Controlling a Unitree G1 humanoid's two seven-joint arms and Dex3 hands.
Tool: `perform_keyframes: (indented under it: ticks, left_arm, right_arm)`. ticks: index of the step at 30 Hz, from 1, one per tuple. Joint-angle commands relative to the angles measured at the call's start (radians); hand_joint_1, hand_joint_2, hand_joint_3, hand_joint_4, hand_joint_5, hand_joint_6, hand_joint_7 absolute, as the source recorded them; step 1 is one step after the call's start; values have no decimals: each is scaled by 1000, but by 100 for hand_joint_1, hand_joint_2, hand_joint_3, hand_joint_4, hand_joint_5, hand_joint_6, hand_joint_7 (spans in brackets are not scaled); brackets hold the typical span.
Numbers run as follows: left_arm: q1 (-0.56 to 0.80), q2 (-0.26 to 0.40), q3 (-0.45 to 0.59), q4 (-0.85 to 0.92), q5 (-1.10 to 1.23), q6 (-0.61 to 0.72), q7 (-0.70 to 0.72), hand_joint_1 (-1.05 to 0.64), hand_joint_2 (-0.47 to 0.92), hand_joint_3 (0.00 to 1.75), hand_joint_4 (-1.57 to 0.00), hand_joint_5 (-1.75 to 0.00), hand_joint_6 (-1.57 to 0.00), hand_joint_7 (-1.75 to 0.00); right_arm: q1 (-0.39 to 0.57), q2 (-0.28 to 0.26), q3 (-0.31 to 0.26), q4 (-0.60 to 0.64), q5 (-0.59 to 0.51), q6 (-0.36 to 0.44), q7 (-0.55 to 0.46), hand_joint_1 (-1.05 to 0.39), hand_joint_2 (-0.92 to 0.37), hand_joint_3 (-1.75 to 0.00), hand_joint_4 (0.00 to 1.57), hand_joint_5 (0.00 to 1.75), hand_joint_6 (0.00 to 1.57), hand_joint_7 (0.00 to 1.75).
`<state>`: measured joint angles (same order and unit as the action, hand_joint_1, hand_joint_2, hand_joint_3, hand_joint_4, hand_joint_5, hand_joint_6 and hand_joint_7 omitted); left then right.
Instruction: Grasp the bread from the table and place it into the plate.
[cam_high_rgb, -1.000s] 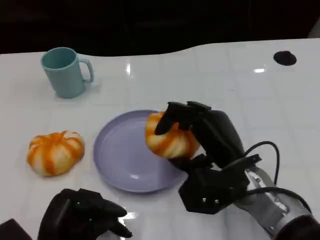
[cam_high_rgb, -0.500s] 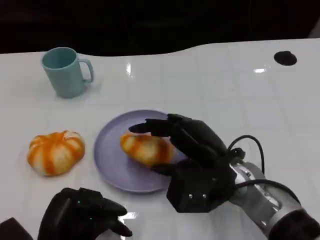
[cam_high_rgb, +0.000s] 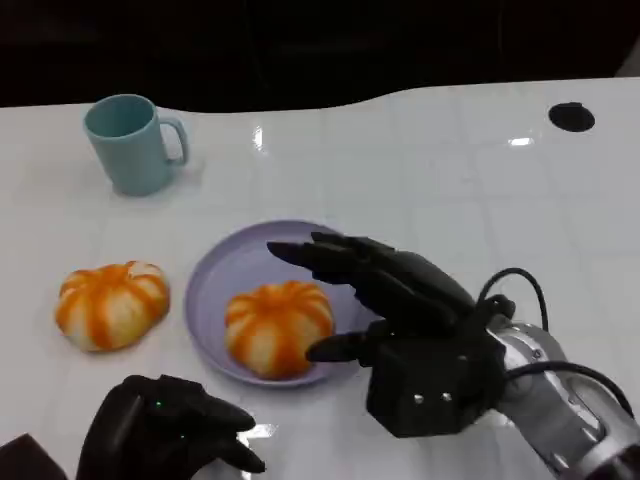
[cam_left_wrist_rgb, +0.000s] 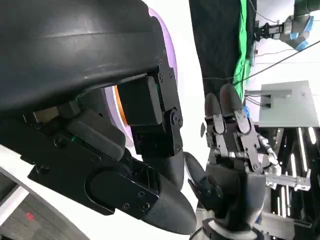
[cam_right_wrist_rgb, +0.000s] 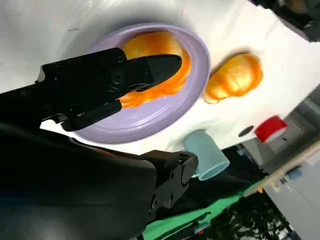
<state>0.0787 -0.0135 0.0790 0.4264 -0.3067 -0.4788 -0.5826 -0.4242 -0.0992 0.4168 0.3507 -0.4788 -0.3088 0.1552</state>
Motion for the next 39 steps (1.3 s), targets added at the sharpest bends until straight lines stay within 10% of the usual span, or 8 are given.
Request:
perform_keyframes:
  ticks: [1, 11, 18, 20, 23, 28, 39]
  left_arm:
    - [3, 10, 3, 3, 9, -8, 13, -105, 79, 0, -157, -34, -157, -12]
    - [3, 9, 2, 2, 7, -5, 10, -105, 79, 0, -157, -34, -157, -11]
    - [-1, 5, -1, 5, 18, -12, 20, -105, 79, 0, -157, -34, -157, -11]
    - [-2, 6, -1, 6, 19, -14, 21, -105, 80, 0, -157, -34, -157, -11]
    - [-4, 6, 0, 9, 18, -15, 20, -105, 80, 0, -157, -33, -157, -11]
    - [-5, 8, 0, 8, 22, -12, 24, -105, 80, 0, -157, -34, -157, -11]
    - [-16, 7, 1, 23, 26, -20, 23, -105, 80, 0, -157, -34, -157, -12]
  right_arm:
    - [65, -45, -42, -76, 49, -35, 0, -53, -92, -9, 10, 6, 19, 2]
    - [212, -89, -115, -218, 192, -71, 45, -38, -91, -8, 28, 20, 36, 10]
    - [327, -50, -198, -320, 407, -23, 78, -19, -86, -17, 45, 76, 65, 19]
    - [360, -39, -221, -347, 472, 1, 91, -11, -58, -75, 51, 96, 72, 33]
    - [405, -38, -247, -387, 555, 35, 125, -2, -50, -104, 57, 124, 66, 74]
    - [479, -67, -274, -455, 564, 83, 146, -3, -62, -91, 63, 155, 59, 131]
    - [590, -80, -299, -541, 528, 124, 138, -2, -63, -102, 71, 168, 67, 141]
